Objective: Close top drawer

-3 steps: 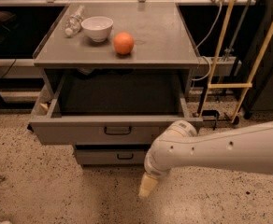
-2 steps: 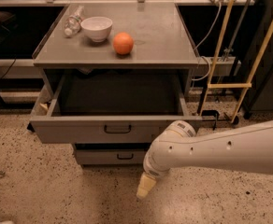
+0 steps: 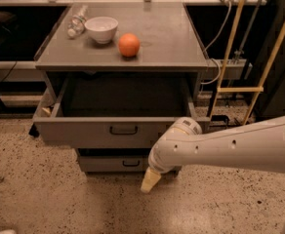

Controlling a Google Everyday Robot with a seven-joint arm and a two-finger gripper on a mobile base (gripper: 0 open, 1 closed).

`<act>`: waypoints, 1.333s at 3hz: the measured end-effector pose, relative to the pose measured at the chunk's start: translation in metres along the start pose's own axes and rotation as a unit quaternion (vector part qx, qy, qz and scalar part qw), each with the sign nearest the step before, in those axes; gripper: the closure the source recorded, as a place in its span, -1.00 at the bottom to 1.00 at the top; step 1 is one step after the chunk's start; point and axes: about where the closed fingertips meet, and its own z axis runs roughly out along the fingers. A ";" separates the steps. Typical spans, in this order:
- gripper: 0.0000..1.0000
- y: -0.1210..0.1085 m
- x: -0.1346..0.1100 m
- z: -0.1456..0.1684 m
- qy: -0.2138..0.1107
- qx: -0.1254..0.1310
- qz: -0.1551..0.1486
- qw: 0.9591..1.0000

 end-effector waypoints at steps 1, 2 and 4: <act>-1.00 0.000 0.000 0.000 0.000 0.000 0.000 1.000; -1.00 -0.047 -0.036 -0.005 -0.014 0.037 0.000 0.999; -1.00 -0.096 -0.080 -0.010 -0.023 0.074 0.005 0.997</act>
Offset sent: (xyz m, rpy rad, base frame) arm 0.2546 0.0677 0.1291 0.0066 -0.3785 -0.0861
